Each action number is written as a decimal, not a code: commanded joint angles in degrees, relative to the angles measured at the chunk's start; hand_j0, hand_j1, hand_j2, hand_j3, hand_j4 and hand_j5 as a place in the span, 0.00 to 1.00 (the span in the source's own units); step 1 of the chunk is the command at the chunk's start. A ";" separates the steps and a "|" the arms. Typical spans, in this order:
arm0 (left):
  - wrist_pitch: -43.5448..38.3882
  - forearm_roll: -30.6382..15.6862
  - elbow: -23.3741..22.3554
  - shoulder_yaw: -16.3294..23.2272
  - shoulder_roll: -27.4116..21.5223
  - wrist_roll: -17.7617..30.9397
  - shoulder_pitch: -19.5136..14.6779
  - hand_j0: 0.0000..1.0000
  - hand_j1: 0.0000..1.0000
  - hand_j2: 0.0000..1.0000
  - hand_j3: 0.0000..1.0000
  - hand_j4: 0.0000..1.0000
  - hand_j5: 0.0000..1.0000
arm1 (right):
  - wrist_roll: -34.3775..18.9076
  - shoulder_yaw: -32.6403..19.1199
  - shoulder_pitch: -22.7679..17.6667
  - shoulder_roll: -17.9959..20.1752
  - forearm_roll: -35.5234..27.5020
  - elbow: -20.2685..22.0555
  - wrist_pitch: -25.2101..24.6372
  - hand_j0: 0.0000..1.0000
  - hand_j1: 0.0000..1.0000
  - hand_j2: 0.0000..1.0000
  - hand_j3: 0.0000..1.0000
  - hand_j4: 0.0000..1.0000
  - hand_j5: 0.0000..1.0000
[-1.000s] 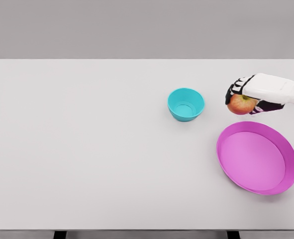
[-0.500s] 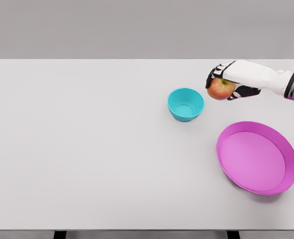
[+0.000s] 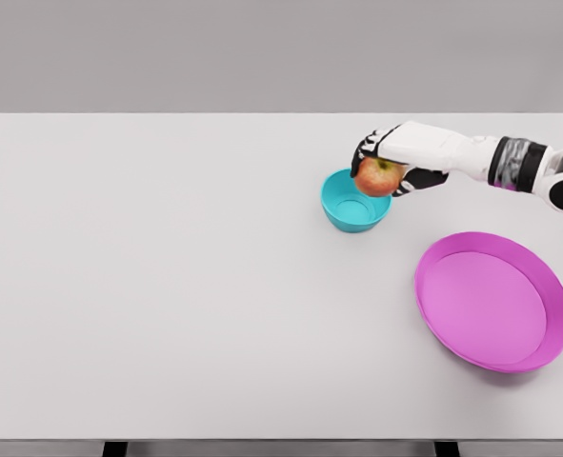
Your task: Put the apple from the pink plate into the blue bowl with your right arm
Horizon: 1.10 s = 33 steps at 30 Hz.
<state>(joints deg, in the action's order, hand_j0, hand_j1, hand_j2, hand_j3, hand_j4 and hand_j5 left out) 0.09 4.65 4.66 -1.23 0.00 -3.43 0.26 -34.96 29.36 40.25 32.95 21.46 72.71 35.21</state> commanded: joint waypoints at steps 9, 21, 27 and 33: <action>0.00 0.01 0.00 0.00 0.00 0.01 0.00 1.00 1.00 1.00 1.00 1.00 1.00 | -0.04 3.16 1.41 -1.92 0.60 -2.92 -0.23 0.82 0.82 0.82 0.82 0.82 0.82; 0.00 0.01 0.00 0.00 0.00 0.01 0.00 1.00 1.00 1.00 1.00 1.00 1.00 | -0.04 3.07 1.49 -1.75 0.60 -2.13 -2.87 1.00 1.00 1.00 1.00 1.00 1.00; 0.00 0.01 0.00 0.00 0.00 0.01 0.00 1.00 1.00 1.00 1.00 1.00 1.00 | -0.04 -4.84 0.27 10.55 -5.55 6.22 -0.21 1.00 1.00 1.00 1.00 1.00 1.00; 0.00 0.01 0.00 0.00 0.00 0.01 0.00 1.00 1.00 1.00 1.00 1.00 1.00 | -0.04 -14.15 -5.45 14.16 -10.56 3.85 -0.21 1.00 1.00 1.00 1.00 1.00 1.00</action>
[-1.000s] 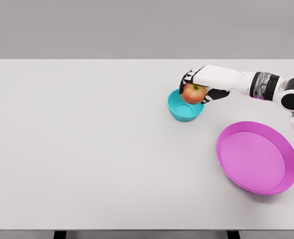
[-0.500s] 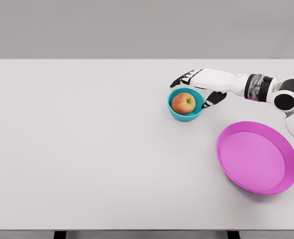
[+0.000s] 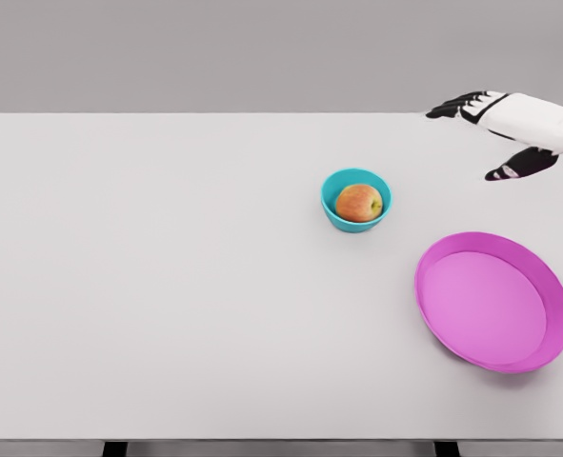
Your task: Put the apple from the pink plate into the blue bowl with your right arm
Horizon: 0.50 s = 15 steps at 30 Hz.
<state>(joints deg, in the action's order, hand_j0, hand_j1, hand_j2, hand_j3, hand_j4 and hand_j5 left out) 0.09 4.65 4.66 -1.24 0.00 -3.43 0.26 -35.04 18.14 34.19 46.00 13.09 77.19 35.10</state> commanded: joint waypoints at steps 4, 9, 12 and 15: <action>0.00 0.01 -0.01 0.01 0.00 0.00 0.00 1.00 1.00 1.00 1.00 1.00 1.00 | 0.04 -9.09 -5.27 -2.40 -2.28 -1.26 -0.10 1.00 1.00 1.00 1.00 1.00 1.00; 0.00 0.01 -0.01 0.01 0.00 0.00 0.00 1.00 1.00 1.00 1.00 1.00 1.00 | 0.04 -10.67 -7.30 -4.42 -2.28 -1.78 -0.10 1.00 1.00 1.00 1.00 1.00 1.00; 0.00 0.01 -0.01 0.01 0.00 0.00 0.00 1.00 1.00 1.00 1.00 1.00 1.00 | 0.04 -10.67 -7.83 -5.66 -1.84 -2.40 -0.10 1.00 1.00 1.00 1.00 1.00 1.00; 0.00 0.01 -0.01 0.01 0.00 0.00 0.00 1.00 1.00 1.00 1.00 1.00 1.00 | 0.04 -10.67 -7.83 -5.92 -1.58 -2.40 -0.10 1.00 1.00 1.00 1.00 1.00 1.00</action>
